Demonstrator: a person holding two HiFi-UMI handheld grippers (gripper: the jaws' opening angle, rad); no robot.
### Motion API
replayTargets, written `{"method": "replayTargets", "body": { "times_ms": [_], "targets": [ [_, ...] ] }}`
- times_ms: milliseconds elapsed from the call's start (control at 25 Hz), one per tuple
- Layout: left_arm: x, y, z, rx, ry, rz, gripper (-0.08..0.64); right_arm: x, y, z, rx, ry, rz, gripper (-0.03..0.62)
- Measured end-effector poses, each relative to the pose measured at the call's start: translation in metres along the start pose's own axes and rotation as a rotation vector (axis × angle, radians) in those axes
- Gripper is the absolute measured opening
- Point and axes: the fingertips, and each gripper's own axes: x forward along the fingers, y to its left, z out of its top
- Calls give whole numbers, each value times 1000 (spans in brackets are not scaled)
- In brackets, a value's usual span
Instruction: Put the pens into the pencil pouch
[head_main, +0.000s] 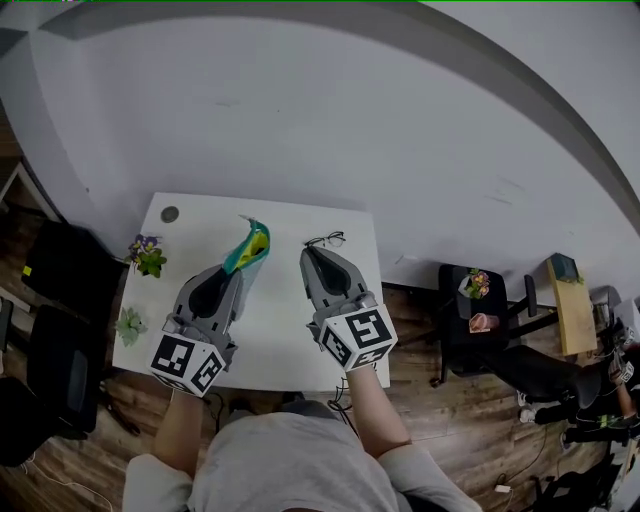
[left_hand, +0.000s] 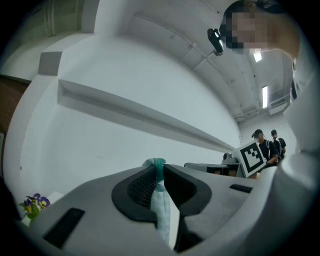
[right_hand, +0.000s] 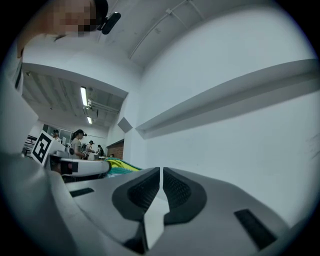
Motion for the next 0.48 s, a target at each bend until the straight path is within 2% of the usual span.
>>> {"method": "replayTargets", "body": {
  "times_ms": [480],
  "targets": [
    [-46, 36, 24, 44, -39, 209, 66, -14, -1, -5, -11, 10, -8, 38]
  ]
}}
